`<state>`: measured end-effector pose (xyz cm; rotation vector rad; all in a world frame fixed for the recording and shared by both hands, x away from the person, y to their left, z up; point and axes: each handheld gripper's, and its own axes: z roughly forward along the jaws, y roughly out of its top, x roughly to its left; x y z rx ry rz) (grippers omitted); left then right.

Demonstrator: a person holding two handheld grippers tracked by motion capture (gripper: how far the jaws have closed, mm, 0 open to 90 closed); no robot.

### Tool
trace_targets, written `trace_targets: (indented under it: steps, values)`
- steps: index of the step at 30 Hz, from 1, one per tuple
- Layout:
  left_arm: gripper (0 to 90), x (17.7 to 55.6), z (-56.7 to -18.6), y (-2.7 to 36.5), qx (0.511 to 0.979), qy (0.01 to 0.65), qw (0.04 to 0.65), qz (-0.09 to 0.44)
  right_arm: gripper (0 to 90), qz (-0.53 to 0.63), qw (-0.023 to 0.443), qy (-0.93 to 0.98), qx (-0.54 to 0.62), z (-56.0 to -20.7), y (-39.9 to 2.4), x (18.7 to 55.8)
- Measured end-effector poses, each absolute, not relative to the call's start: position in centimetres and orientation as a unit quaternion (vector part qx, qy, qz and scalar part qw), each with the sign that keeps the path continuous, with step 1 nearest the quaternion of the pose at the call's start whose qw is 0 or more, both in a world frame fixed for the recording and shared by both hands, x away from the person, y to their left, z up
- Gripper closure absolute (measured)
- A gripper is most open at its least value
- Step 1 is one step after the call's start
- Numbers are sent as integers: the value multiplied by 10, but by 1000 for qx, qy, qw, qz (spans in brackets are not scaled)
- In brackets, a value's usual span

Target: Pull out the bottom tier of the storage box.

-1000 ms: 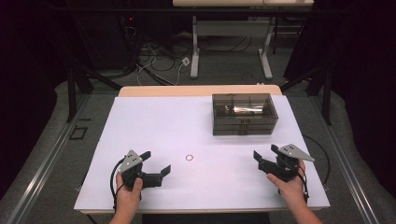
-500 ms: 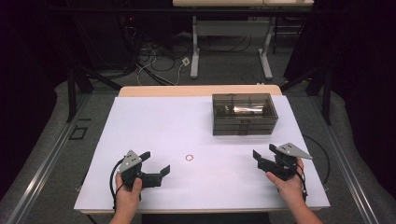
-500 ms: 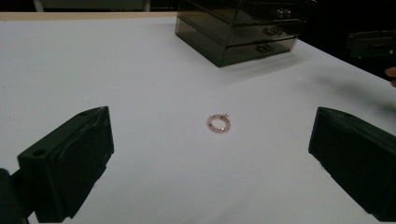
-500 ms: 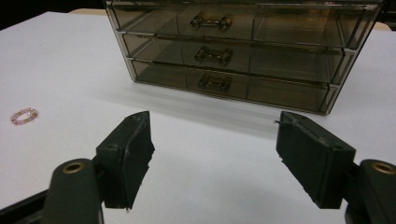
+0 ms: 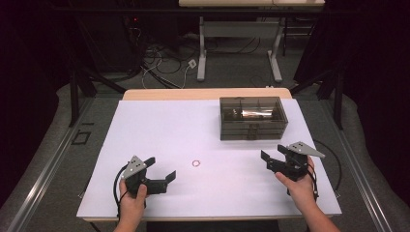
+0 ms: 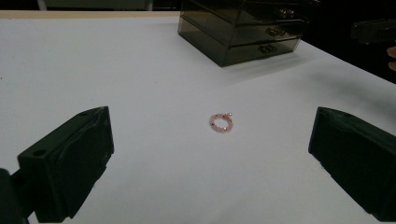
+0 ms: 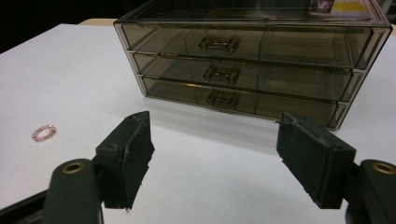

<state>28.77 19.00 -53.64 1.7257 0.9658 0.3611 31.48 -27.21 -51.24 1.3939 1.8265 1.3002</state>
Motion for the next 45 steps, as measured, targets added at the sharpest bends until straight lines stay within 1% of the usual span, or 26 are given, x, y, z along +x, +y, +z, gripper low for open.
trace_targets:
  steps: [10, 11, 15, 22, 26, 37, 45]
  values:
    - [1, 287, -537, 190, 725, 406, 535, 152, 269, 477, 237, 669, 519, -502, -268, 329]
    - [1, 287, -537, 190, 725, 406, 535, 152, 269, 476, 242, 669, 517, -502, -268, 331]
    - [1, 288, -538, 190, 726, 406, 533, 153, 280, 476, 229, 671, 520, -501, -263, 337]
    - [2, 288, -538, 189, 728, 406, 532, 152, 284, 484, 220, 667, 522, -497, -255, 348]
    - [2, 288, -539, 189, 729, 405, 530, 154, 284, 492, 231, 663, 515, -495, -252, 352]
    - [2, 288, -539, 188, 730, 406, 529, 148, 289, 494, 211, 657, 529, -492, -246, 362]
    - [3, 289, -540, 188, 733, 404, 527, 148, 290, 506, 213, 638, 540, -491, -245, 369]
